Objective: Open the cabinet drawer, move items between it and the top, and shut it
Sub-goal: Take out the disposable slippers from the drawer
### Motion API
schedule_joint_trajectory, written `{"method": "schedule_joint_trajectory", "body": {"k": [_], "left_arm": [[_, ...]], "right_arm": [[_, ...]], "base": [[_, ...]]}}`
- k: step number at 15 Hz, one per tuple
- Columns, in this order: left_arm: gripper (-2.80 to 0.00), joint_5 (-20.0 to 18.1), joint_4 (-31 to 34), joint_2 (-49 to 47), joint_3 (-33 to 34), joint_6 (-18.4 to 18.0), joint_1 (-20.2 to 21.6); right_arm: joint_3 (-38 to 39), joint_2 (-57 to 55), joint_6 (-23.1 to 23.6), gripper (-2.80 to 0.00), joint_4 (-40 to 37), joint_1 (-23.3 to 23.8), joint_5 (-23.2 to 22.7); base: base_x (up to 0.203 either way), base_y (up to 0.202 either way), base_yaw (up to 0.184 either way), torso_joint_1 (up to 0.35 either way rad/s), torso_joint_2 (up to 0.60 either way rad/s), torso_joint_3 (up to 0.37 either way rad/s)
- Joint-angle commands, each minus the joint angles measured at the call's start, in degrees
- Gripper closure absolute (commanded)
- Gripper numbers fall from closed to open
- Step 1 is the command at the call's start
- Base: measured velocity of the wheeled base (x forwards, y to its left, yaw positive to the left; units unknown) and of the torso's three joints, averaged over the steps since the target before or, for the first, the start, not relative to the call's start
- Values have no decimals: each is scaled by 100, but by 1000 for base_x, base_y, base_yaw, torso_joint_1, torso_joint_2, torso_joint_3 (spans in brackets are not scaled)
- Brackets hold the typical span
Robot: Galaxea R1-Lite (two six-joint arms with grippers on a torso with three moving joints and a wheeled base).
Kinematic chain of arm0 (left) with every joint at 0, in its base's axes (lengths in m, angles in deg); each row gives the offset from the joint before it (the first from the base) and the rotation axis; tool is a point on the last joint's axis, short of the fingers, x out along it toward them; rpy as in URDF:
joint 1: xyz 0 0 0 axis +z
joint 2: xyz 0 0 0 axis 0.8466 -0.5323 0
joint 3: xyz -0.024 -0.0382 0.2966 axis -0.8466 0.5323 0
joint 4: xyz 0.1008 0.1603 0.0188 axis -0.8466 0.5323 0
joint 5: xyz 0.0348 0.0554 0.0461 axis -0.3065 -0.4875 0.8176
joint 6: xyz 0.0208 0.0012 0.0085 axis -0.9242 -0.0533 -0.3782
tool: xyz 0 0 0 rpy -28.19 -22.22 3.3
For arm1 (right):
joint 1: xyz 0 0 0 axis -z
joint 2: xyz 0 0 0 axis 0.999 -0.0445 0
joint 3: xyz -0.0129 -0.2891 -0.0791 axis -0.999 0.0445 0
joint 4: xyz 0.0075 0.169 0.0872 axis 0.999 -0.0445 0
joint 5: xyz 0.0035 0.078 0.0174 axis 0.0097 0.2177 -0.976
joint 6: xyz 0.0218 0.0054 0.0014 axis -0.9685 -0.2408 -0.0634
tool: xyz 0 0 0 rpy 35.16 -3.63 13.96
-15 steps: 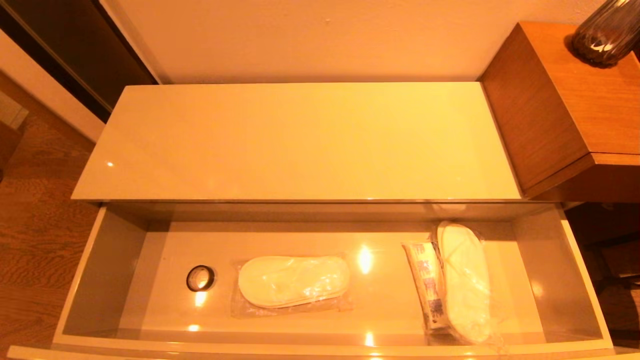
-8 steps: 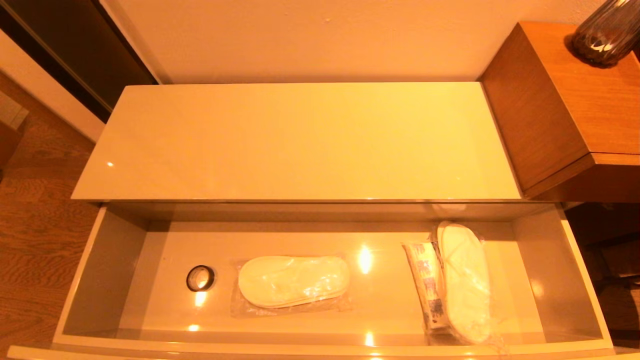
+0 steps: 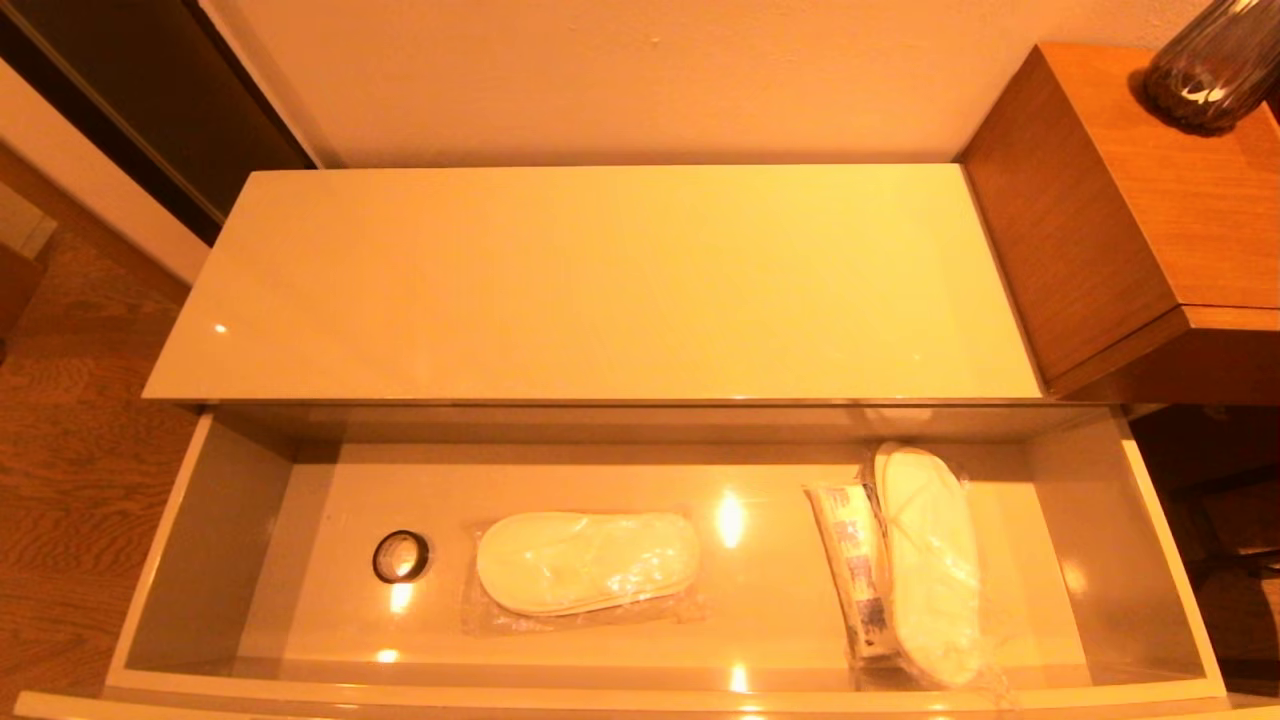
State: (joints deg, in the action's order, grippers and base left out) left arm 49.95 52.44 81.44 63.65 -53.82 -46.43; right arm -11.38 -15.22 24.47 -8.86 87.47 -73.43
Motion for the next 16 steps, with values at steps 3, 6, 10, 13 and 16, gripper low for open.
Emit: {"method": "schedule_joint_trajectory", "body": {"k": [3,6,10,13,16], "left_arm": [[0,4,-2,219,9,3,2],[0,4,-2,219,9,3,2],[0,4,-2,219,9,3,2],[0,4,-2,219,9,3,2],[0,4,-2,219,9,3,2]], "right_arm": [[0,-7,4,0,1,6,-2],[0,-7,4,0,1,6,-2],[0,-7,4,0,1,4,-2],[0,-7,4,0,1,6,-2],[0,-7,4,0,1,6,-2]], "base": [[0,0,0,0,0,0],[0,0,0,0,0,0],[0,0,0,0,0,0],[0,0,0,0,0,0],[0,0,0,0,0,0]]}}
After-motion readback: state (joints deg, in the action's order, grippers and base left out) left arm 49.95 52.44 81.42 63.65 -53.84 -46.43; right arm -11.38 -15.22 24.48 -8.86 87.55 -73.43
